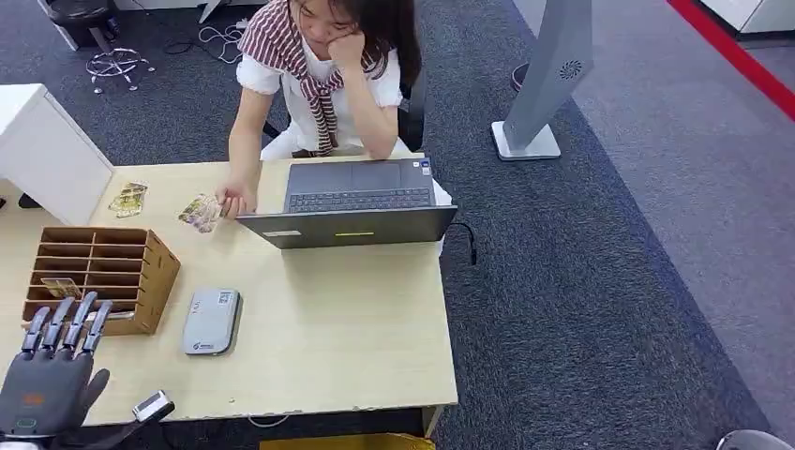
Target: Pass the card to the sensor for recognition and then transmit it.
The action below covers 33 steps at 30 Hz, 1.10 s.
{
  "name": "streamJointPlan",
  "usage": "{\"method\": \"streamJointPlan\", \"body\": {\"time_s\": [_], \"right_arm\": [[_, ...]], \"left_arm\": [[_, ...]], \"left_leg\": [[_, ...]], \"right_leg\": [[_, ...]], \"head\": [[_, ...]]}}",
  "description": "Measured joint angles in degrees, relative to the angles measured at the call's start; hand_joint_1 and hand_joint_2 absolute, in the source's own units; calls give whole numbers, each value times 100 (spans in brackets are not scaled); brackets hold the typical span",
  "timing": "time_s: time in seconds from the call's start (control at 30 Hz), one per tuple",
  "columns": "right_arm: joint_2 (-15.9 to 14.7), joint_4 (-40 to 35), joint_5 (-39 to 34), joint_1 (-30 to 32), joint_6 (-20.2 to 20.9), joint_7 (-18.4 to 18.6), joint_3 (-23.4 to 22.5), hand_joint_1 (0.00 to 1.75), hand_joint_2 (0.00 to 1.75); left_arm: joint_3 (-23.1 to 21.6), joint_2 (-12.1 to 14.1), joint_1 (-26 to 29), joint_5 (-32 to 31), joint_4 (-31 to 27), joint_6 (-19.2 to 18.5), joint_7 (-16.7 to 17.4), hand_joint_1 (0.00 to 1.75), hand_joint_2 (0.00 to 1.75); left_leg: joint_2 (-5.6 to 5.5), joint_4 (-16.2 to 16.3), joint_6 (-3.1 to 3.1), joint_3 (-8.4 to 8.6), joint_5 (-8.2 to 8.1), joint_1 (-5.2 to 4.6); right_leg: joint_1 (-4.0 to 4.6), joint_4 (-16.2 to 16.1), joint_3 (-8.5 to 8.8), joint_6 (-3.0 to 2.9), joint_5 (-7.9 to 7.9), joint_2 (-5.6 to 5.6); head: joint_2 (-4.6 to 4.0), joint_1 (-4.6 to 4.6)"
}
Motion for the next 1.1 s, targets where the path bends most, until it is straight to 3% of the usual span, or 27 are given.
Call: {"method": "streamJointPlan", "body": {"time_s": [0.37, 0.77, 1.1], "right_arm": [[0, 0, 96, -9, -7, 28, 9, 0, 175], [0, 0, 103, -9, -7, 33, 11, 0, 175], [0, 0, 105, -9, -24, 35, 15, 0, 175]], "left_arm": [[35, -212, -722, 118, 374, -387, 664, 0, 175], [116, -332, -818, 212, 509, -479, 772, 0, 175], [262, -483, -847, 367, 512, -859, 957, 0, 175]], "left_leg": [[1, 1, 1, 0, 0, 1], [0, 1, 1, 0, -1, 0], [-1, 1, 0, 0, 0, -1]], "right_leg": [[-1, 0, 1, -1, 4, -2], [-1, 0, -1, 0, 1, -2], [-1, 0, 0, 0, 1, -2]], "head": [[2, 0], [2, 0], [2, 0]]}}
